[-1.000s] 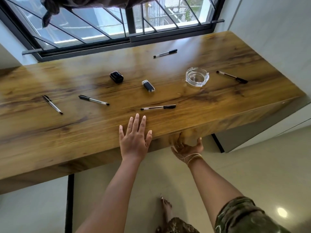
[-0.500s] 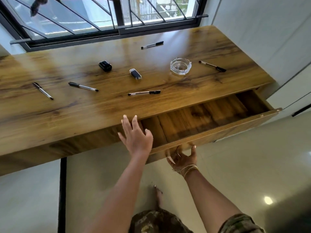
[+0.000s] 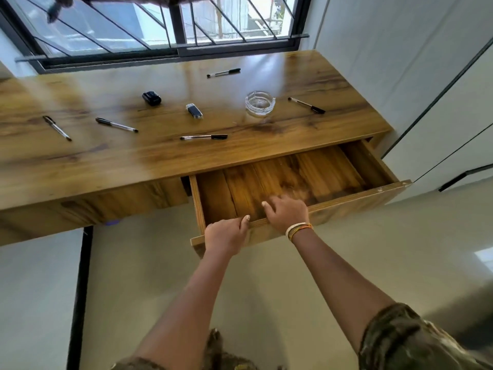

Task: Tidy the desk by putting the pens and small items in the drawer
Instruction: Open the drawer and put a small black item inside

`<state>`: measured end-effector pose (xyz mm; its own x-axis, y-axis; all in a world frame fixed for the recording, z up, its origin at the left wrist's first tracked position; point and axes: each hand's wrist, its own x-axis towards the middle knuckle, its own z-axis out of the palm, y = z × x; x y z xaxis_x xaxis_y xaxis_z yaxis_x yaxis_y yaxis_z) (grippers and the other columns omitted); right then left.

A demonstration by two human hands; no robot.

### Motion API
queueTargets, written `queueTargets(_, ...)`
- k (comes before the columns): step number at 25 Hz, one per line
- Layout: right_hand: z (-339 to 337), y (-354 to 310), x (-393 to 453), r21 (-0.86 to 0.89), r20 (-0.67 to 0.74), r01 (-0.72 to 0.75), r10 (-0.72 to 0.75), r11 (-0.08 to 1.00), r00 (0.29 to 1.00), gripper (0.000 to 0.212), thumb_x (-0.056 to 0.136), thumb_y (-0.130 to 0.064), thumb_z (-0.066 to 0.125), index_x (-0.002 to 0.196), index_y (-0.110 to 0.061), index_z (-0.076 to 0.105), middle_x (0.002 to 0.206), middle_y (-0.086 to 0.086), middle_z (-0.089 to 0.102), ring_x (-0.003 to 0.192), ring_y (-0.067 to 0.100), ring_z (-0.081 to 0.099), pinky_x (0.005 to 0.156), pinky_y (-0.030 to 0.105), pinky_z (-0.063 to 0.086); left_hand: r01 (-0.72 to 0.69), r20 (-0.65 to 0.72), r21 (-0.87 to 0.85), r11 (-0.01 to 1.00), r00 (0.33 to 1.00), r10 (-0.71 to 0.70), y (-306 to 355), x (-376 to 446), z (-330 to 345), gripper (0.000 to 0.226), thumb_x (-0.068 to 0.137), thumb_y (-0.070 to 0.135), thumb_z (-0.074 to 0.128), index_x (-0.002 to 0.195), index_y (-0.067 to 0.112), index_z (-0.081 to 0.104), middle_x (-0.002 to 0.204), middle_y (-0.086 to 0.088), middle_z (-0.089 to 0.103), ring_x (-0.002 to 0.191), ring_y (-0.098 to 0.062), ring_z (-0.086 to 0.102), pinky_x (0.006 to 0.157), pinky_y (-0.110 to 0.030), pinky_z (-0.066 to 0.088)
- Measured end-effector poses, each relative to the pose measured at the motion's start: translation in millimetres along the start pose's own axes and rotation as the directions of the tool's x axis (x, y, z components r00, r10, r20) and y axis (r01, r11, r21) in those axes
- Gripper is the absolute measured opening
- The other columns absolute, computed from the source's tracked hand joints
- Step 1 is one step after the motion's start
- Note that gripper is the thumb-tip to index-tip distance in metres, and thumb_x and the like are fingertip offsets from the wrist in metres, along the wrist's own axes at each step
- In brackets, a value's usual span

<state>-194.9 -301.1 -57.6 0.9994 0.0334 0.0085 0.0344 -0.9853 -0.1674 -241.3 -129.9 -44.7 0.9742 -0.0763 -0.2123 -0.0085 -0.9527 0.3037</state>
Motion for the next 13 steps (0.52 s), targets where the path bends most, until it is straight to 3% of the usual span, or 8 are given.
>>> queueTargets(2, 4.4, 4.3, -12.1, -0.099, 0.075, 0.066, -0.059, 0.993, 0.995, 0.053, 0.095, -0.052, 0.027, 0.099, -0.018, 0.067, 0.094, 0.007, 0.072, 0.084, 0.027, 0.066, 0.068, 0.032, 0.043, 0.053, -0.012, 0.022, 0.998, 0.999, -0.052, 6.2, -9.7, 3.2, 0.063, 0.1, 0.054, 0.019, 0.086, 0.023, 0.071, 0.067, 0.004, 0.061, 0.066, -0.016, 0.06, 0.063, -0.031, 0.043)
queueTargets(5, 2.5, 11.0, -37.6, -0.066, 0.106, 0.077, -0.07, 0.995, 0.992, 0.051, 0.095, -0.051, 0.025, 0.13, -0.028, 0.054, 0.107, 0.007, 0.071, 0.096, 0.028, 0.066, 0.074, 0.034, 0.045, 0.193, 0.02, 0.048, 0.98, 0.981, -0.194, 24.7, -29.9, 14.2, 0.065, 0.1, 0.052, 0.017, 0.086, 0.02, 0.072, 0.072, 0.003, 0.064, 0.071, -0.017, 0.06, 0.07, -0.031, 0.043)
queueTargets(8, 4.2, 20.0, -74.5, -0.05, 0.099, 0.071, -0.065, 0.996, 0.993, 0.054, 0.093, -0.05, 0.027, 0.142, -0.03, 0.04, 0.126, 0.008, 0.063, 0.11, 0.03, 0.061, 0.083, 0.039, 0.045, 0.256, 0.033, 0.077, 0.964, 0.965, -0.259, 40.5, -56.7, 33.2, 0.055, 0.101, 0.045, 0.016, 0.122, 0.025, 0.063, 0.116, 0.0, 0.067, 0.114, -0.023, 0.059, 0.098, -0.04, 0.043)
queueTargets(10, 5.7, 25.3, -101.2, -0.048, 0.098, 0.074, -0.069, 0.996, 0.993, 0.056, 0.092, -0.05, 0.027, 0.144, -0.029, 0.037, 0.139, 0.009, 0.053, 0.124, 0.03, 0.052, 0.092, 0.043, 0.044, 0.174, 0.017, 0.075, 0.982, 0.984, -0.176, 43.5, -81.1, 47.6, 0.052, 0.101, 0.046, 0.014, 0.147, 0.033, 0.035, 0.151, 0.002, 0.041, 0.143, -0.021, 0.032, 0.112, -0.044, 0.032)
queueTargets(13, 5.4, 31.6, -137.2, -0.029, 0.095, 0.064, -0.06, 0.998, 0.994, 0.059, 0.091, -0.047, 0.029, 0.147, -0.027, 0.03, 0.152, 0.01, 0.038, 0.138, 0.03, 0.038, 0.1, 0.046, 0.042, 0.105, 0.008, 0.055, 0.993, 0.994, -0.105, 44.5, -117.3, 60.8, 0.053, 0.101, 0.048, 0.009, 0.152, 0.038, 0.015, 0.161, 0.006, 0.017, 0.15, -0.016, 0.01, 0.119, -0.041, 0.02)
